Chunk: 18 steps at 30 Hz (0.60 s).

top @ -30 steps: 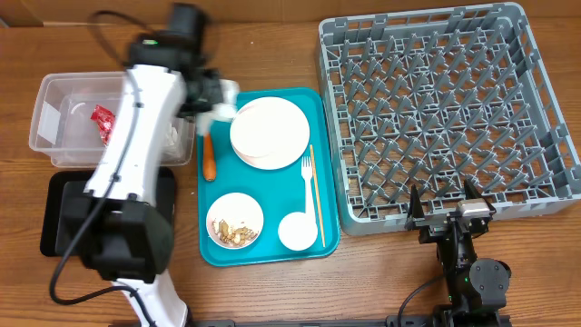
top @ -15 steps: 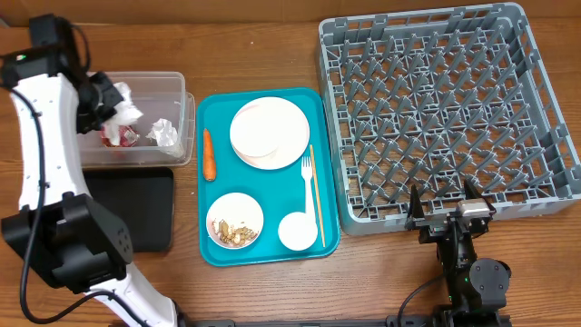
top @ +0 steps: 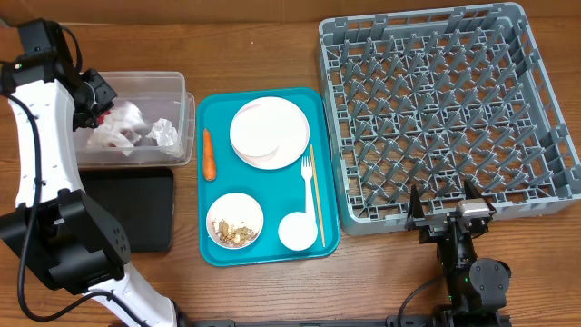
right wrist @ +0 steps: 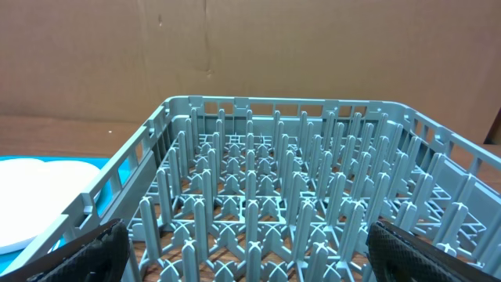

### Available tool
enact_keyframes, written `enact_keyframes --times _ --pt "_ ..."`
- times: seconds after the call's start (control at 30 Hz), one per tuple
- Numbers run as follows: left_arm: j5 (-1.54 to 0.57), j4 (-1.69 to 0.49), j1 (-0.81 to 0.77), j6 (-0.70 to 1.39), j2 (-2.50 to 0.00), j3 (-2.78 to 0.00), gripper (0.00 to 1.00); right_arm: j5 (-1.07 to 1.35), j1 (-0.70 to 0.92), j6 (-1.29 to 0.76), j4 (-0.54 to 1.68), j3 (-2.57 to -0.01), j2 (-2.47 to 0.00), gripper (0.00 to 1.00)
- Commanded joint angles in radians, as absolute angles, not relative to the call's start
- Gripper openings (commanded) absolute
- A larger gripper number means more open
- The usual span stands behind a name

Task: Sort waste into correct bins and load items into the dishwasher
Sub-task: 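Carry the tissue left and release it into the clear bin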

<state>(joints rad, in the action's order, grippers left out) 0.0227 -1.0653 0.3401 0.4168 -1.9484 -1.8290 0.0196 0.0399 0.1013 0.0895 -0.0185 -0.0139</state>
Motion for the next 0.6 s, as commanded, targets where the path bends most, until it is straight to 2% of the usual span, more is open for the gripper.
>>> enact_keyframes --times 0.0,0.03,0.07,0.1,0.23,0.43,0.57 --pt "0.017 -1.060 0.331 0.424 -1.942 -1.811 0.23 0.020 0.037 0.102 0.084 -0.008 -0.005 1.00" --pt "0.017 -1.061 0.331 0.423 -1.942 -1.811 0.22 0.020 0.037 0.102 0.084 -0.008 -0.005 1.00" --pt "0.017 -1.065 0.331 0.423 -1.942 -1.811 0.10 0.020 0.037 0.102 0.084 -0.008 -0.005 1.00" --pt "0.010 -1.078 0.331 0.423 -1.942 -1.811 0.04 0.020 0.037 0.102 0.084 -0.008 -0.005 1.00" --pt "-0.116 -1.103 0.331 0.414 -1.924 -1.811 0.04 0.020 0.037 0.102 0.084 -0.008 -0.005 1.00" --pt "-0.411 -1.122 0.315 0.316 -1.881 -1.811 0.04 0.020 0.037 0.102 0.084 -0.008 -0.005 1.00" --pt "-0.472 -1.227 0.287 0.310 -1.876 -1.811 0.04 0.020 0.037 0.102 0.084 -0.008 -0.005 1.00"
